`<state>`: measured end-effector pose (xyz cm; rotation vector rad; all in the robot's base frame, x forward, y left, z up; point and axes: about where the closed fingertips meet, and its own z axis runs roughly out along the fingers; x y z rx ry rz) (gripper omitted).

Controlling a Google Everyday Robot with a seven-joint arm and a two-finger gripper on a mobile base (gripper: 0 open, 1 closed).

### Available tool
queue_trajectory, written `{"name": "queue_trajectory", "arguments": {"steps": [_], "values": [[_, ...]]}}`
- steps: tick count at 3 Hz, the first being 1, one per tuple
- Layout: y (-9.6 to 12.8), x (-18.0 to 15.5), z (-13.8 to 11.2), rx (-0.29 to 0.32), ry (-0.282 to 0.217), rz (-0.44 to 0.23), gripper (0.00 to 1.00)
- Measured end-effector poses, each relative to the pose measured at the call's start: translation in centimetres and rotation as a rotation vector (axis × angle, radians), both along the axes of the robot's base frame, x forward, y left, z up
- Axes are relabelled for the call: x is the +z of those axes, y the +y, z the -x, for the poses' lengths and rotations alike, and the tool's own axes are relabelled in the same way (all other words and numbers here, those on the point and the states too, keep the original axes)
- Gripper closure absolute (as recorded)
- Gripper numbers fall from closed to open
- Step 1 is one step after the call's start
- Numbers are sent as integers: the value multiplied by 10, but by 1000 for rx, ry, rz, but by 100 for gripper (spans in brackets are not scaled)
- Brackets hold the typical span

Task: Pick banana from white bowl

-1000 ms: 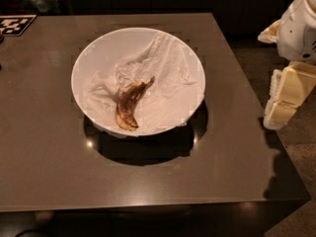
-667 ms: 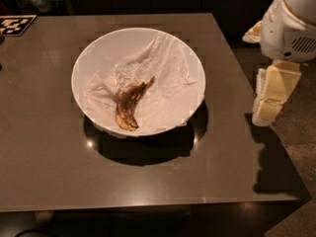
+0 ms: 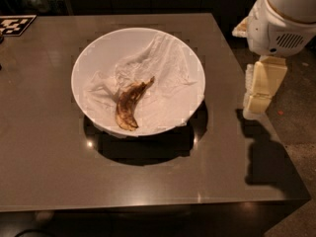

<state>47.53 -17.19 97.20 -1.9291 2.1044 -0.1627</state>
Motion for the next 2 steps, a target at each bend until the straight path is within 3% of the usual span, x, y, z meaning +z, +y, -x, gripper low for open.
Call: {"name": "queue_trajectory", "arguments": {"steps": [2], "values": [[65,-11,-45,233,-7,120,0]]}}
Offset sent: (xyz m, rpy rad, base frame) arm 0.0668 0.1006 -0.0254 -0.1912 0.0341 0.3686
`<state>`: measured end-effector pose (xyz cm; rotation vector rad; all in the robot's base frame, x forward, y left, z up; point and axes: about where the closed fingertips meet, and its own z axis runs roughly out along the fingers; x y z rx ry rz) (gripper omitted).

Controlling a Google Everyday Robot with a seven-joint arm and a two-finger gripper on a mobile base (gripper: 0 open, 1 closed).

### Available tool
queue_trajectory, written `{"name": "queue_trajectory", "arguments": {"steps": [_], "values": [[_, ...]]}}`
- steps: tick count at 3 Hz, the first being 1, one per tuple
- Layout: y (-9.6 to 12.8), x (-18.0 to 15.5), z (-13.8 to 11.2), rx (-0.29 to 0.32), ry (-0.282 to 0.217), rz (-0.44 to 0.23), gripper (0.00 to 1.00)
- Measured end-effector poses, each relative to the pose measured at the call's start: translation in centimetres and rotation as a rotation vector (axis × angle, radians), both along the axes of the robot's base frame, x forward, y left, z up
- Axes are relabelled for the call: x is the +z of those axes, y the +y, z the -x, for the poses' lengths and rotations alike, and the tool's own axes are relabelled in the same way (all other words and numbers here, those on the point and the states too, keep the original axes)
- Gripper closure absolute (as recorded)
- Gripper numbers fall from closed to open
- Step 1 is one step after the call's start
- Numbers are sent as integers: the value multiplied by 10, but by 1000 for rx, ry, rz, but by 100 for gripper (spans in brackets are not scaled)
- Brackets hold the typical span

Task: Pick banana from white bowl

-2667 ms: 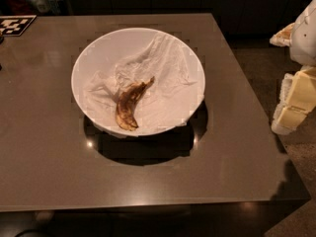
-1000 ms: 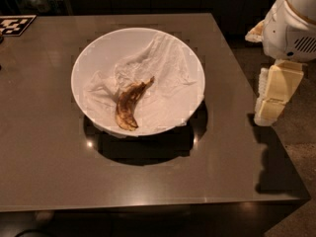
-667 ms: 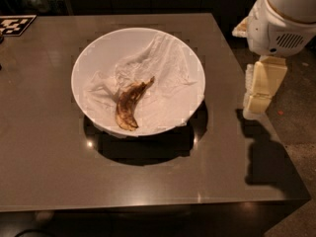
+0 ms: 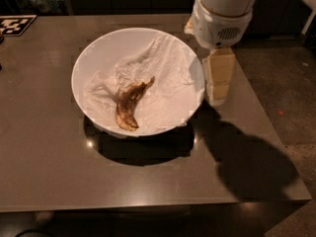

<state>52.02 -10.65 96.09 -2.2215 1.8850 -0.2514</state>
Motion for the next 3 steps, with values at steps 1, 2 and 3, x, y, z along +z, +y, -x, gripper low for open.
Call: {"name": "queue_trajectory", "arguments": {"steps": [1,2,3], "values": [[3,1,-2,4,-11,-5,0],[14,-3,-10,29,27,6,0],[32,-3,-19,77,37,6,0]]}}
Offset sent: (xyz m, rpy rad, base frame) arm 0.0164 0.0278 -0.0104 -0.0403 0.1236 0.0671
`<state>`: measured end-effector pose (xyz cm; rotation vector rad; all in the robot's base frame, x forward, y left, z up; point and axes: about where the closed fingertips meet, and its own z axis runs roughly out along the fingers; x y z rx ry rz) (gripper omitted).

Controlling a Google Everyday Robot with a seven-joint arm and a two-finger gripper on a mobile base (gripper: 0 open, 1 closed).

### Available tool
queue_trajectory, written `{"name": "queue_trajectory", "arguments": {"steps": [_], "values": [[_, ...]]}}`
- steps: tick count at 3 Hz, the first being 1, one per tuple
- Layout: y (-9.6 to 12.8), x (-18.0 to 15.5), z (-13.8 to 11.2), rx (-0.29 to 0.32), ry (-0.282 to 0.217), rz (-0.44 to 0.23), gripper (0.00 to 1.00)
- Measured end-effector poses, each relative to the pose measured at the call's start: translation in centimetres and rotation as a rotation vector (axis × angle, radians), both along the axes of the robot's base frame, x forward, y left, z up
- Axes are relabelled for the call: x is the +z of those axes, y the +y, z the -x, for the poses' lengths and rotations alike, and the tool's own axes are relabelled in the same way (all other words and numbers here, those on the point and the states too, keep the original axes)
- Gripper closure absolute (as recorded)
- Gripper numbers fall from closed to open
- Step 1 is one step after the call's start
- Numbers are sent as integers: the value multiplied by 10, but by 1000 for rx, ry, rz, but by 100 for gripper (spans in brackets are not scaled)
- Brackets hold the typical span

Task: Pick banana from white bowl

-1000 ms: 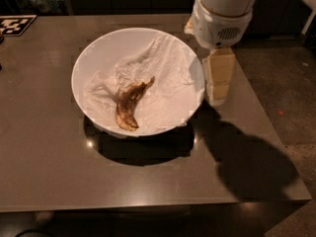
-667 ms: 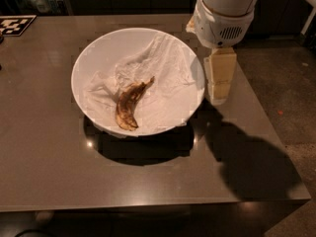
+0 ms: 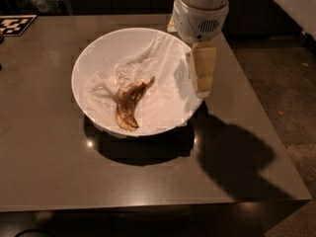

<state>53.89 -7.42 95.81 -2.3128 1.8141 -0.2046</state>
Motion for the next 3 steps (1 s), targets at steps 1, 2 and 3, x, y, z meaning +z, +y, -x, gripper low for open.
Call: {"name": "queue_trajectory", "arguments": {"steps": [1,2,3], "values": [[16,-4,-4,39,12,2,0],[31,-11,-3,72,27,3,8],[48,-14,-5,100,26,-2,12]]}}
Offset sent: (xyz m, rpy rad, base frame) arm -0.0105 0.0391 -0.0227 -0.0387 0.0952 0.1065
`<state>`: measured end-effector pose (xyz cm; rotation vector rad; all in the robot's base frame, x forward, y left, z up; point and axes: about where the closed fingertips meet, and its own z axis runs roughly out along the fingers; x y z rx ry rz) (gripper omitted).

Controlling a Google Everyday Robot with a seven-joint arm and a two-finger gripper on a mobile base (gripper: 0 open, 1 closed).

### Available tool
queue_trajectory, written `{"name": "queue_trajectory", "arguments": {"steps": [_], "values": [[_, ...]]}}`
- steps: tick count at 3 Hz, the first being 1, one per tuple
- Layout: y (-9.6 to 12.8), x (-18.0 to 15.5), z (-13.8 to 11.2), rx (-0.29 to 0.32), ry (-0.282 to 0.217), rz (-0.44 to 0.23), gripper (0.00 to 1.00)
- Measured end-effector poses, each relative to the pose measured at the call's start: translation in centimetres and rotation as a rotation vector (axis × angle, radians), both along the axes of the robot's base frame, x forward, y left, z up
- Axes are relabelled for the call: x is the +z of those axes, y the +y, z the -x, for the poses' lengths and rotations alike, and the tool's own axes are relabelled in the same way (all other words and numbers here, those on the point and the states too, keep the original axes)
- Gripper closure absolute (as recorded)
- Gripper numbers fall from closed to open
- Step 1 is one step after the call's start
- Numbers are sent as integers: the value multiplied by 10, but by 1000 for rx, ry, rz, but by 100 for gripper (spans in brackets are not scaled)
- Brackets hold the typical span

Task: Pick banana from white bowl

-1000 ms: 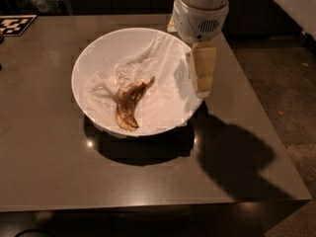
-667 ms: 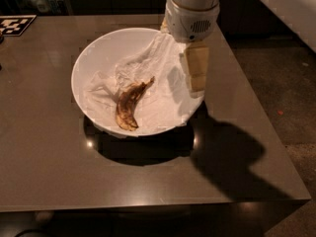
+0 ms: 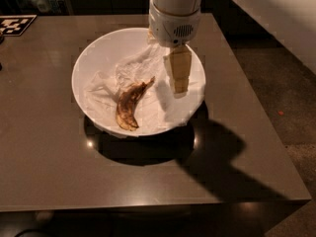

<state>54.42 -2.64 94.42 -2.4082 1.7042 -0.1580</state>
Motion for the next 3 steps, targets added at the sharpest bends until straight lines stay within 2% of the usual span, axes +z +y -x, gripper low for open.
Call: {"name": "queue_trajectory", "arguments": {"steps": [2,3], "values": [[30,-6,-7,101,-7,35,13],[41,-14,-1,147,-2,43,16]]}}
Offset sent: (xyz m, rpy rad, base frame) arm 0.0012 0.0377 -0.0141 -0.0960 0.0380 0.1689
